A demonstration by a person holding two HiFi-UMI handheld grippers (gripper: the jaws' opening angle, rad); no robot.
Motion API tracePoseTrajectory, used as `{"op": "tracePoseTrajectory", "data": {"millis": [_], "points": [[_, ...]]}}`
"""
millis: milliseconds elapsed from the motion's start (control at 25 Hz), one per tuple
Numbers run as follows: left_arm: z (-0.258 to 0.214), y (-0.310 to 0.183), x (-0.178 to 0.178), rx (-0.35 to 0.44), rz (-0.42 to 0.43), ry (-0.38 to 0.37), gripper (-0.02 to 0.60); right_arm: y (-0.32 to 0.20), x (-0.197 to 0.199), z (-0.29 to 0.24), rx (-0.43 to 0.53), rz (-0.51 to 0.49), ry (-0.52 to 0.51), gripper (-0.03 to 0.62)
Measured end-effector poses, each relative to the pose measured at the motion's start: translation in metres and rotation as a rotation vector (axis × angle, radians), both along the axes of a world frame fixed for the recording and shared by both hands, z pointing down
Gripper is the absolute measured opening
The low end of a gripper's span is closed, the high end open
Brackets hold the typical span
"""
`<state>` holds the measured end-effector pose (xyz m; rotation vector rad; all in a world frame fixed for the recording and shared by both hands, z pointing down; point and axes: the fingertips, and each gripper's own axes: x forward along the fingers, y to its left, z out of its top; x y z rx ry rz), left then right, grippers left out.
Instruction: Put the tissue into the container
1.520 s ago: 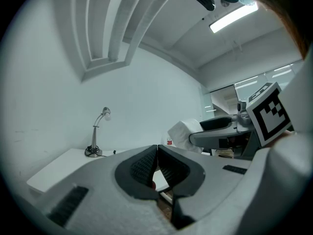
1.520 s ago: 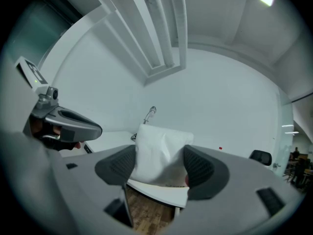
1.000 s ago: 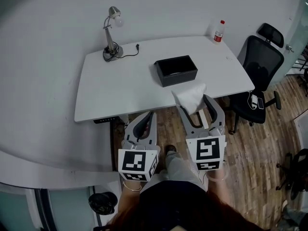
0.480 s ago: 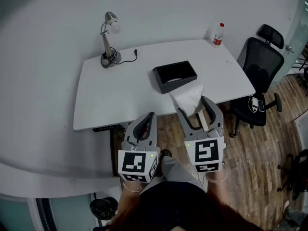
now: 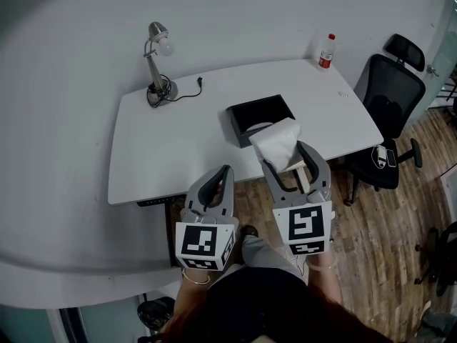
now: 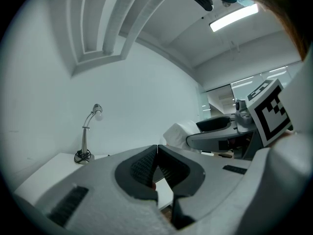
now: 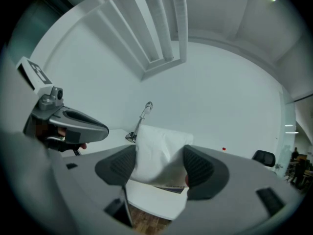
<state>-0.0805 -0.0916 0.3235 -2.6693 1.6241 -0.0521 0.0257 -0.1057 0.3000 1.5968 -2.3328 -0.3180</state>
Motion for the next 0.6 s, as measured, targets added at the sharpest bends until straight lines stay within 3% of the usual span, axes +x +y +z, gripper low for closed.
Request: {"op": "tracePoseTrajectory", "data": {"millis": [600], "points": [[0.000,-0.055,-0.004,-0.012,-0.002,-0.004,0.028,-0.056,-0.002,0.004,-0.033,-0.006,-0.009,0.321]]}}
